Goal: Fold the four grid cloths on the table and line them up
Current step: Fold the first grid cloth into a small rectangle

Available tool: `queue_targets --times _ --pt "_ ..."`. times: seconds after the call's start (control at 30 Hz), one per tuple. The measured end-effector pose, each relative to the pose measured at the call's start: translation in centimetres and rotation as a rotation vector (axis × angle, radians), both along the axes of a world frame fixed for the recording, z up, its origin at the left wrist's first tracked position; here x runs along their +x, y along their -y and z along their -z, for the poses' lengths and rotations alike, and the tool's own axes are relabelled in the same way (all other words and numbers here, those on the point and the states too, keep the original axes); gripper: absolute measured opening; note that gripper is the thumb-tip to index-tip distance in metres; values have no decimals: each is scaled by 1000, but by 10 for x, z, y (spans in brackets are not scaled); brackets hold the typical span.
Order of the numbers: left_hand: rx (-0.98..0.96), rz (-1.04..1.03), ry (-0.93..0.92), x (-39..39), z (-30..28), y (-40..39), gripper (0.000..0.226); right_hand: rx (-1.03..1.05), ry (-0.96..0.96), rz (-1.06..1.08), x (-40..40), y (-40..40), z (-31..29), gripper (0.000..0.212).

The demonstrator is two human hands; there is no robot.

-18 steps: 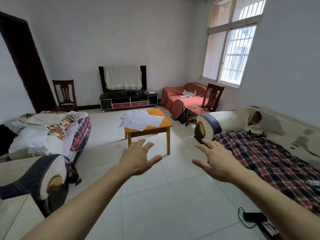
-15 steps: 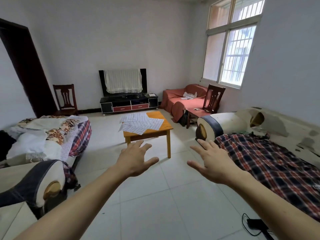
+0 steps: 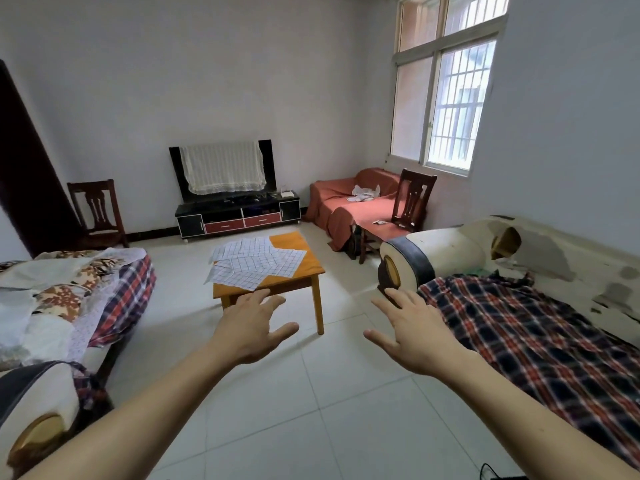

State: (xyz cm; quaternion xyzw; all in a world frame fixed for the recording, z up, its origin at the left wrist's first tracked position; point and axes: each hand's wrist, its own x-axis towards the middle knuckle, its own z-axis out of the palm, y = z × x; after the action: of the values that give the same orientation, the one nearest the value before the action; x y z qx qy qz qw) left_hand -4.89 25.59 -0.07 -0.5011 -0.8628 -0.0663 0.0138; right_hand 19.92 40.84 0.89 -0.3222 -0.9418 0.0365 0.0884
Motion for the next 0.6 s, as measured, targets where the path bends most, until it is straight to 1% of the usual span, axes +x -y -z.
queue_targets --times 0.13,0.33,0.5,0.6 --pt "-21 19 34 -17 14 -59 73 -33 -38 24 -17 -53 10 61" --pt "-5 66 61 -71 35 -151 72 -20 33 26 -75 -137 22 64" --pt "57 106 97 -133 30 -238 71 -2 34 57 -136 -216 11 66" --pt "86 124 85 -163 25 -287 71 44 36 64 -167 -264 9 72"
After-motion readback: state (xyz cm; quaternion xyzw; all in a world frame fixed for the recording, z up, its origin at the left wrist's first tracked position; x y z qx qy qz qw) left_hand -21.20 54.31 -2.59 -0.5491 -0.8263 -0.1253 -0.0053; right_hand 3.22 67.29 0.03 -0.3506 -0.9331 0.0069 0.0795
